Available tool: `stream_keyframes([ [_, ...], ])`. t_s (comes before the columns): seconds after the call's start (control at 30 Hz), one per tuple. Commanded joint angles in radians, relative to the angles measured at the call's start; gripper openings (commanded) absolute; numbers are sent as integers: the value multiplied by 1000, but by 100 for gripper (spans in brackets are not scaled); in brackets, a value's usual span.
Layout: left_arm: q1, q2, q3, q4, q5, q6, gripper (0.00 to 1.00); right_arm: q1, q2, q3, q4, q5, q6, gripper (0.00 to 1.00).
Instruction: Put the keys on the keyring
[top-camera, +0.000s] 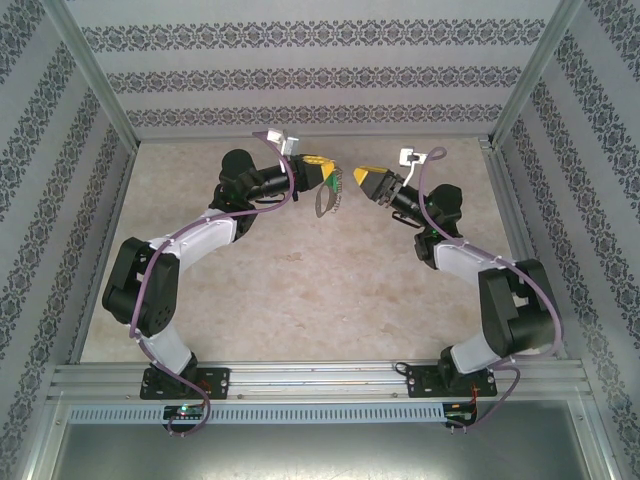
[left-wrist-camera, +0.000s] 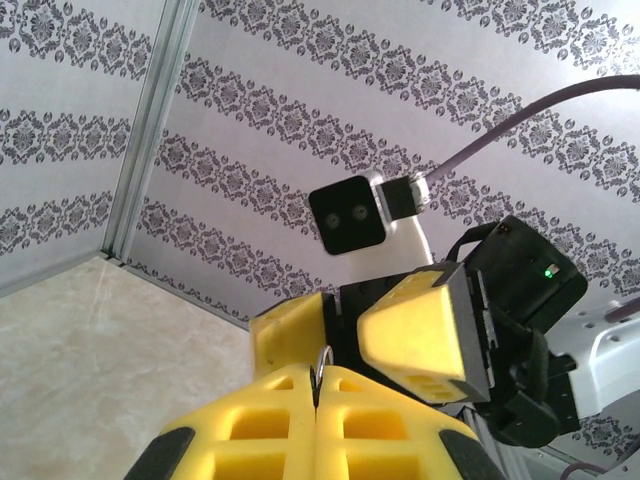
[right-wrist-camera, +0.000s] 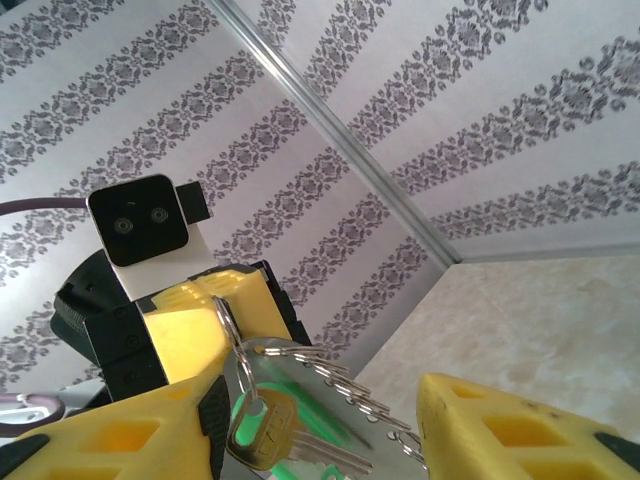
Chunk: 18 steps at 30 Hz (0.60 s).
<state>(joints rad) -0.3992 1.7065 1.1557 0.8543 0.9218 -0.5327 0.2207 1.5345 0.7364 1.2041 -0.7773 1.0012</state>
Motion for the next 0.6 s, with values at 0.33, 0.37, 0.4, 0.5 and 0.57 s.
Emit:
stream_keyframes([
  [0.33,-9,14,-1,80,5,-21,0,54,40,61,175,-46,78,51],
  [0.37,-9,14,-1,80,5,-21,0,57,44,65,173,-46,78,51],
  [0.4,-9,15,0,77,5,-23,0,59,47,69,174,-45,79,50],
  [0.5,-10,15,1,78,7,-24,0,69,60,85,174,-46,83,49],
  [0.57,-9,15,1,77,6,-23,0,75,66,96,175,-48,84,49],
])
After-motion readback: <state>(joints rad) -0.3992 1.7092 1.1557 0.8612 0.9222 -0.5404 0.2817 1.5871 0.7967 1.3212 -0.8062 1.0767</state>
